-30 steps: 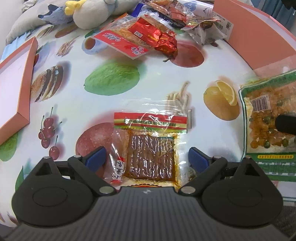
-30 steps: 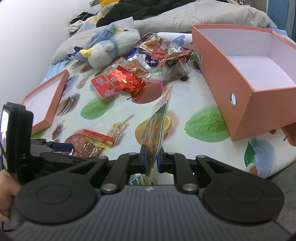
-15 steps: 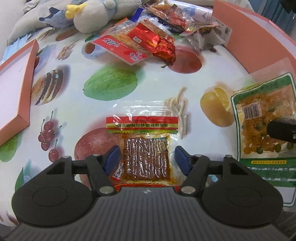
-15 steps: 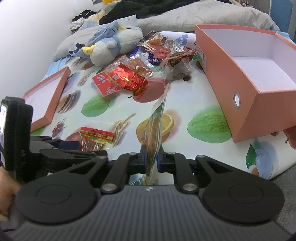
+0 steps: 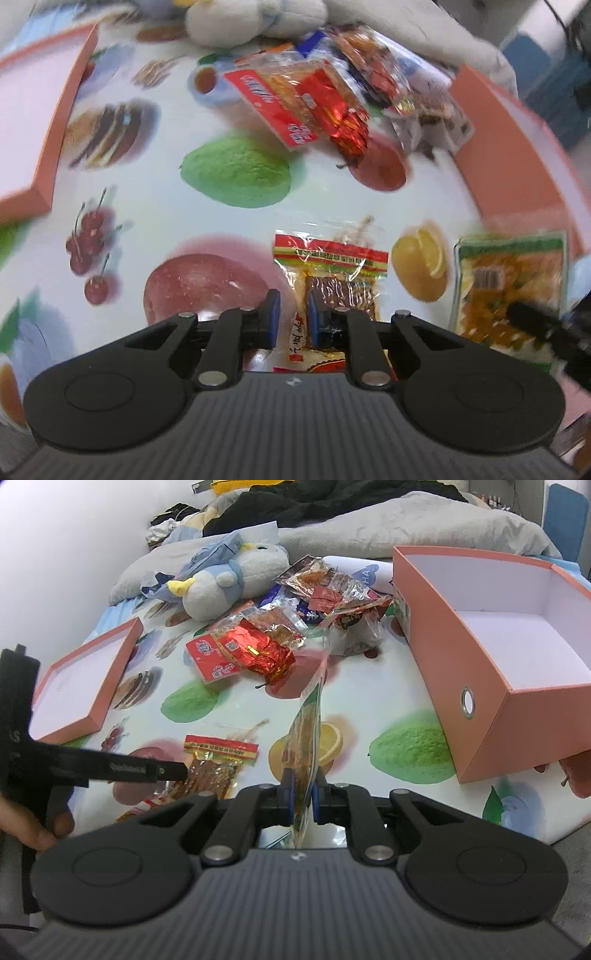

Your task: Organize snacks

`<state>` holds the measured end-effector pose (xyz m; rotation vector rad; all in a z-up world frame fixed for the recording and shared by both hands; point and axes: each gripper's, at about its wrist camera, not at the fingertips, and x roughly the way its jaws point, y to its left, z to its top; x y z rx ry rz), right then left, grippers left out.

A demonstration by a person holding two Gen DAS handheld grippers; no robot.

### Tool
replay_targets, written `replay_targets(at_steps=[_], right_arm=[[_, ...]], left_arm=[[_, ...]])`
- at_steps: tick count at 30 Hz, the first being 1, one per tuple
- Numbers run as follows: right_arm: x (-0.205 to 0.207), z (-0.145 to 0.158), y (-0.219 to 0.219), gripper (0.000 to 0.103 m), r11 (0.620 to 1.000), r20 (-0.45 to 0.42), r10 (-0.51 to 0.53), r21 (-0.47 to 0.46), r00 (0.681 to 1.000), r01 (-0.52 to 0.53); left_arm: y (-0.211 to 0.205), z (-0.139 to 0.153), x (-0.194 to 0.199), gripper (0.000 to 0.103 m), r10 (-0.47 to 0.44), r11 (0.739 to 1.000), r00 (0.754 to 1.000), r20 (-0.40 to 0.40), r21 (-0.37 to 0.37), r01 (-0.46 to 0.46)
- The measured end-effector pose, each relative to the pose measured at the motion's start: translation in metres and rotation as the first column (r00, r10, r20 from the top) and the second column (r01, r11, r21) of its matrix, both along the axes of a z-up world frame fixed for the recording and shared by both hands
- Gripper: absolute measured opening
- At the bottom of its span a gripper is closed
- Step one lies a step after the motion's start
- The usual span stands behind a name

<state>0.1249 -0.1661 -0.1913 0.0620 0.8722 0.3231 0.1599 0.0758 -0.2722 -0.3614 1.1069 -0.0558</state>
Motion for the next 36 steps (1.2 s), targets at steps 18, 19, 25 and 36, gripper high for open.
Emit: replay_targets(at_steps=[18, 19, 25, 36], right_arm=[[0.049, 0.010, 0.014, 0.012, 0.967, -0.048, 0.100, 0.238, 0.994, -0.086], [0.053, 0.002, 0.018, 0.012, 0.970, -0.074, 0.106, 0.227, 0.992, -0.087], [0.059, -0.034, 0.027, 0.012, 0.989, -0.120, 0.116, 0.102, 0.986, -0.104], [0.047, -0.063, 0.007, 0.013, 0.991, -0.181, 0.100, 0.107, 0.978, -0.082]], left_arm=[[0.064, -0.023, -0.033, 0.058, 0.274, 0.854, 0.953, -0.131, -0.422, -0.303], [0.064, -0.025, -0.032, 0.058, 0.278, 0.845, 0.951, -0.136, -0.437, -0.310], [0.060, -0.036, -0.022, 0.059, 0.274, 0.818, 0.948, -0.161, -0.479, -0.318], [0.057, -0.040, -0.010, 0.069, 0.230, 0.792, 0.960, -0.157, -0.543, -0.279]])
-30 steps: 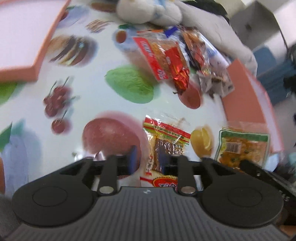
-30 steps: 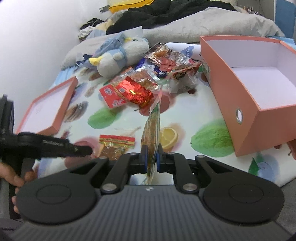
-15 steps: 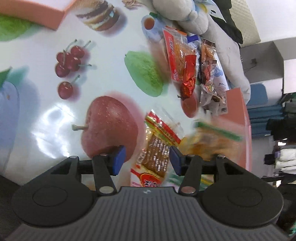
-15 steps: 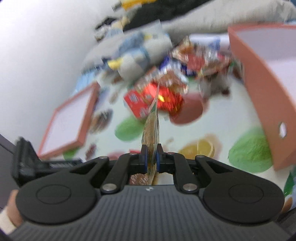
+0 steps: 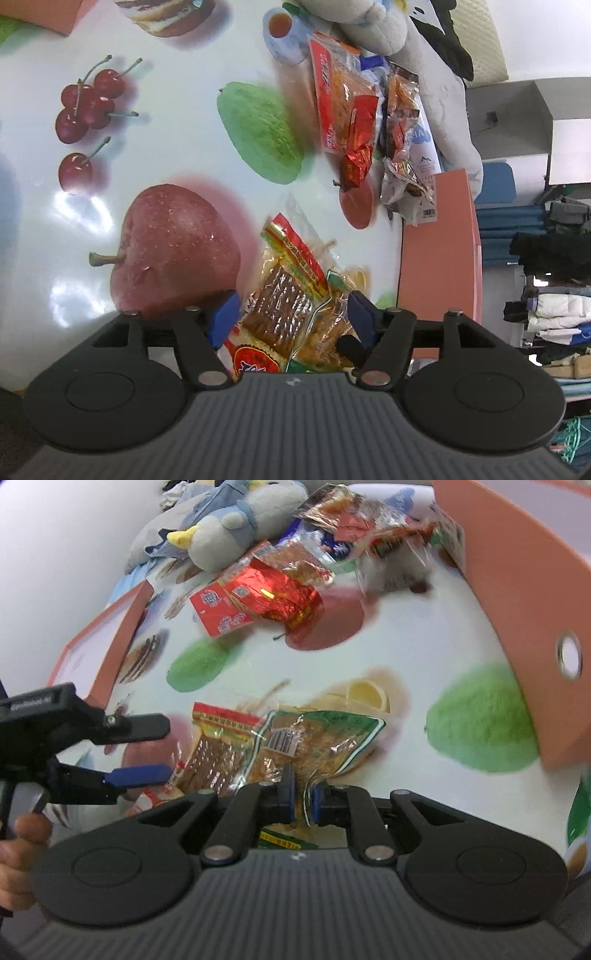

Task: Organize snacks
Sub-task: 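Lift the brown packet with the left tool while the right tool holds its packet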

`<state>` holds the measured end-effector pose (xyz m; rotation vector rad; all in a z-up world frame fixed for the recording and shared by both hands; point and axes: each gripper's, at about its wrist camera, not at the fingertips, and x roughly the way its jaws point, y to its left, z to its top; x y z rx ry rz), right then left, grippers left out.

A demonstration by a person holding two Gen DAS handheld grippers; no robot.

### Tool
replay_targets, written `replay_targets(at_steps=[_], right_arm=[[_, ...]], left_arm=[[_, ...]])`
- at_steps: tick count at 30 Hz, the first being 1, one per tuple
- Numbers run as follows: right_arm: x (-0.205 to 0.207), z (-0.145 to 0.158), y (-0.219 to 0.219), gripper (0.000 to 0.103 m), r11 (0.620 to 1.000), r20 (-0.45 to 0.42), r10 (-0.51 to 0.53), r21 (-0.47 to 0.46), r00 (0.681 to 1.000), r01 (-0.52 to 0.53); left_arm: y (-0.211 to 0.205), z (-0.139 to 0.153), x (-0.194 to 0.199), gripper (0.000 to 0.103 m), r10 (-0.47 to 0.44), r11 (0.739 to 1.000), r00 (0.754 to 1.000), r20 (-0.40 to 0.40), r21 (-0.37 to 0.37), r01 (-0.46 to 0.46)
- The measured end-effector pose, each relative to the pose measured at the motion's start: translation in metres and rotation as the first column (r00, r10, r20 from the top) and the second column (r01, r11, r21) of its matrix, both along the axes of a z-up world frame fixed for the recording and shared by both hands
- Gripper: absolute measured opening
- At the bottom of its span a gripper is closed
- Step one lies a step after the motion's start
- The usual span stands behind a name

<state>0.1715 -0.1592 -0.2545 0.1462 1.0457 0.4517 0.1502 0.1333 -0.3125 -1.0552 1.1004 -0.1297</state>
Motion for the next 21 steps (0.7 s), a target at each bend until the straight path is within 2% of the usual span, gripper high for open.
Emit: replay_targets(at_steps=[3, 8, 21], right_arm=[[-0.002, 0.000, 0.001, 0.013, 1.000, 0.013, 0.005, -0.010, 1.000, -0.005], [0.000, -0.001, 0.000, 0.013, 1.000, 0.011, 0.004, -0.001, 1.000, -0.004], [0.000, -0.005, -0.007, 0.013, 0.999, 0.003, -0.019, 0.046, 1.000, 0.019]], left_arm=[[0.002, -0.004, -0.002, 0.070, -0.002, 0.999, 1.000, 0.004, -0.050, 0.002], [0.009, -0.007, -0.009, 0.070, 0.027, 0.984, 0.999, 0.038, -0.179, -0.020], [0.002, -0.021, -0.010, 0.070, 0.030, 0.949, 0.999, 0.025, -0.315, -0.021]])
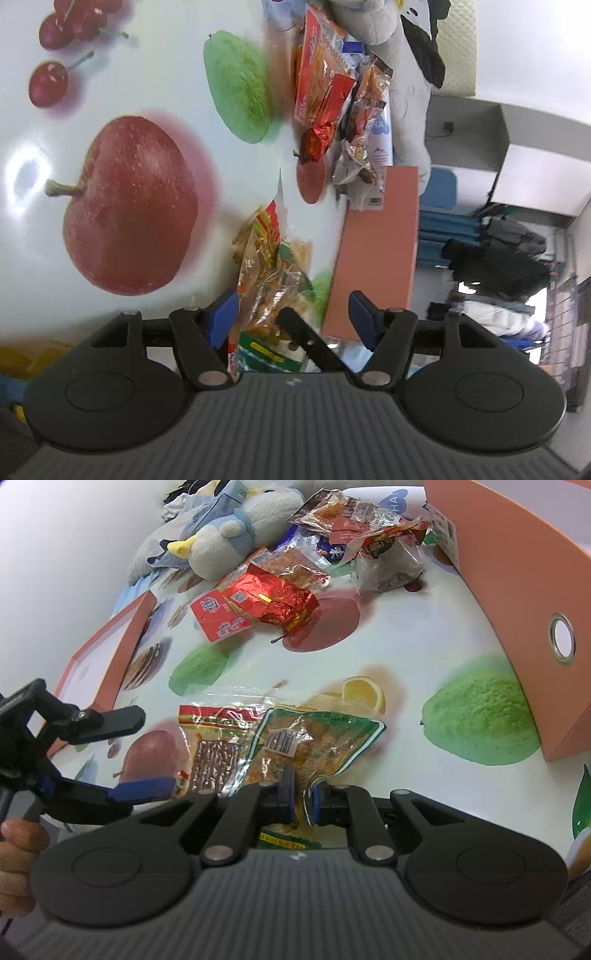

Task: Organize snacks
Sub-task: 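Lift the brown packet with the left tool while the right tool holds its packet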

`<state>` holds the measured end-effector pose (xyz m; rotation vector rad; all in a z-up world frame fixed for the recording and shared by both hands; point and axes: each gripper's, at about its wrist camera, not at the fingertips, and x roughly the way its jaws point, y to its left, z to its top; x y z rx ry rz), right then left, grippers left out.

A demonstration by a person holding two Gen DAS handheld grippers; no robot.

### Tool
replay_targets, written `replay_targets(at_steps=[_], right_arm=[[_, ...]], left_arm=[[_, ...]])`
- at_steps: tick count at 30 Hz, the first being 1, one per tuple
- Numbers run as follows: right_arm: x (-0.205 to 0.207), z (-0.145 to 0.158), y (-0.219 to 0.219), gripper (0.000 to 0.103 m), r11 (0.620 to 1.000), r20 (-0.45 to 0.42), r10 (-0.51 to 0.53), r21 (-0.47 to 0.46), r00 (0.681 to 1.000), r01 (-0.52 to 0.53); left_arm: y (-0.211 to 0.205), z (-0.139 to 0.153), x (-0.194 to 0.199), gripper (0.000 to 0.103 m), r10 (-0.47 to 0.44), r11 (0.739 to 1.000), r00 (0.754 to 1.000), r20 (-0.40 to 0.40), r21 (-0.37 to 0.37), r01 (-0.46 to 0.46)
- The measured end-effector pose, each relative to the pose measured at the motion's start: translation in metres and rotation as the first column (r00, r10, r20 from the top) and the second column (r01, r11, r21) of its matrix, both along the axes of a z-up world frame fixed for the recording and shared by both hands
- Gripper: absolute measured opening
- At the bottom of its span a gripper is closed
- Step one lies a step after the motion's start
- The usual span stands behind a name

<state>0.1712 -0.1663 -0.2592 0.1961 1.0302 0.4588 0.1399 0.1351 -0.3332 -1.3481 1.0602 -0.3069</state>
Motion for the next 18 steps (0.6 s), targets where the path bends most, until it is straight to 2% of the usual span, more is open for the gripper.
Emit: replay_targets(at_steps=[2, 5, 9, 11, 13, 15, 18], right_arm=[[0.000, -0.001, -0.003, 0.013, 1.000, -0.005, -0.011, 0.019, 1.000, 0.011], [0.000, -0.003, -0.006, 0.013, 0.999, -0.006, -0.019, 0.032, 1.000, 0.020], [0.000, -0.002, -0.007, 0.013, 0.999, -0.002, -0.020, 0.031, 1.000, 0.020], [0.000, -0.002, -0.007, 0.013, 0.999, 0.000, -0.020, 0.031, 1.000, 0.020], [-0.001, -0.001, -0.007, 0.013, 0.999, 0.006, -0.023, 0.024, 1.000, 0.023], [-0.001, 0.000, -0.008, 0.013, 0.999, 0.007, -0.027, 0.023, 1.000, 0.027], [-0.003, 0.005, -0.007, 0.013, 1.000, 0.030, -0.020, -0.003, 0.999, 0.020]], left_arm=[[-0.001, -0.004, 0.000, 0.069, 0.006, 1.000, 1.000, -0.007, -0.025, -0.007], [-0.004, -0.006, 0.001, 0.065, 0.003, 1.000, 1.000, -0.019, 0.006, -0.003], [-0.016, 0.001, 0.005, 0.045, -0.022, 0.987, 0.999, -0.032, 0.159, 0.027], [-0.022, 0.003, 0.008, 0.031, -0.041, 0.967, 0.998, -0.047, 0.251, 0.051], [-0.027, 0.005, 0.010, 0.015, -0.050, 0.949, 0.998, -0.046, 0.310, 0.062], [-0.032, 0.007, 0.011, 0.006, -0.060, 0.930, 0.997, -0.048, 0.360, 0.073], [-0.040, 0.012, 0.013, 0.001, -0.069, 0.906, 0.997, -0.039, 0.417, 0.079]])
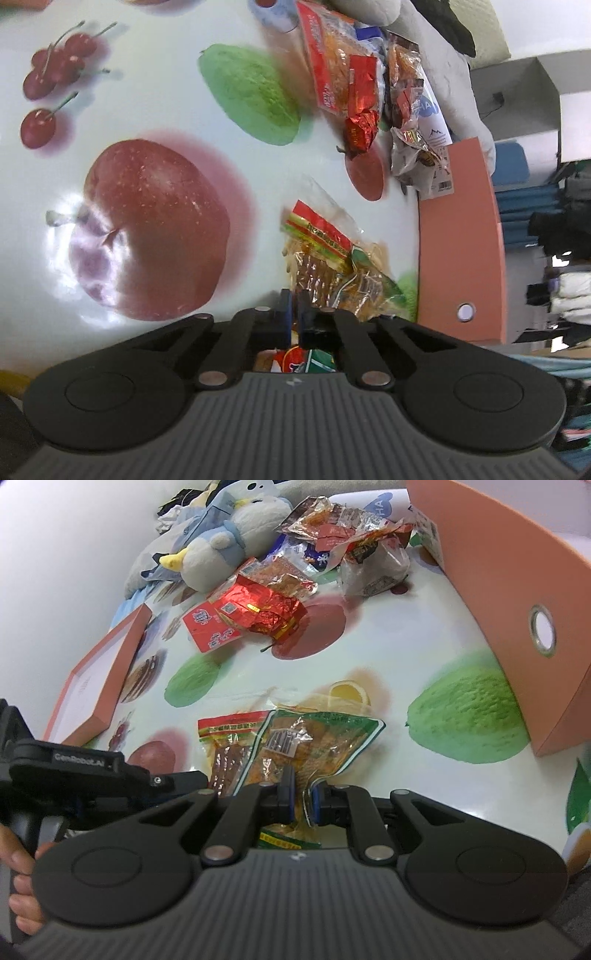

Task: Organize snacks
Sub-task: 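Lift the brown packet with the left tool while the right tool holds its packet, then carry both packets over the deep pink box and open the right tool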

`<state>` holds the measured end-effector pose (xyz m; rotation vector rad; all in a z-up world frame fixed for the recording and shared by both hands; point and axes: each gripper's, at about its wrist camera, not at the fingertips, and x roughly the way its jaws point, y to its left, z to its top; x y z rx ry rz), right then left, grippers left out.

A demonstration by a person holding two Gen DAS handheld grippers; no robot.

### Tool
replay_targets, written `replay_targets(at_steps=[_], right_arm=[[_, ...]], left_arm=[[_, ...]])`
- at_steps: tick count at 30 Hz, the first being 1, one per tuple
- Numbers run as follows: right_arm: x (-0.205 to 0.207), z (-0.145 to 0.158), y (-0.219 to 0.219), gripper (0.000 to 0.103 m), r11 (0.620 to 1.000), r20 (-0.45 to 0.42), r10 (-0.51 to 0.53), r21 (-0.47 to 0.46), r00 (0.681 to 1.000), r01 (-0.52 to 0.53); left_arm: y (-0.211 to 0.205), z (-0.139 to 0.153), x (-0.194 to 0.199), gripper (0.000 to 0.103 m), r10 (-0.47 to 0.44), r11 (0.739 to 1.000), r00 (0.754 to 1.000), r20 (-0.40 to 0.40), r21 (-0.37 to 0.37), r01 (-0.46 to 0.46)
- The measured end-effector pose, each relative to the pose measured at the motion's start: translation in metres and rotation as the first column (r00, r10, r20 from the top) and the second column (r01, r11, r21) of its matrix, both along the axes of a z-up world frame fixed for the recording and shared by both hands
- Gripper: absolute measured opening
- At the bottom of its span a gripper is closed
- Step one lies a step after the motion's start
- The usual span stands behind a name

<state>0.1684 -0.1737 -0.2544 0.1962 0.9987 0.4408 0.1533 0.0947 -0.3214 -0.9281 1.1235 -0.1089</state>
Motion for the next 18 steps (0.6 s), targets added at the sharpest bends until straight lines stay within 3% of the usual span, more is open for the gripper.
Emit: replay_targets(at_steps=[8, 12, 18], right_arm=[[-0.006, 0.035, -0.003, 0.012, 0.995, 0.094, 0.013, -0.099, 0.995, -0.003], [-0.005, 0.056, -0.007, 0.011, 0.991, 0.145, 0.011, -0.137, 0.989, 0.009], [0.000, 0.082, -0.014, 0.010, 0.981, 0.215, 0.014, -0.191, 0.977, 0.028]], left_arm=[[-0.030, 0.046, 0.006, 0.000, -0.096, 0.981, 0.992, 0.079, 0.176, 0.081], [-0.047, 0.079, 0.010, 0.000, -0.170, 0.947, 0.977, 0.129, 0.294, 0.126], [-0.062, 0.114, 0.022, 0.000, -0.222, 0.921, 0.960, 0.168, 0.359, 0.150]])
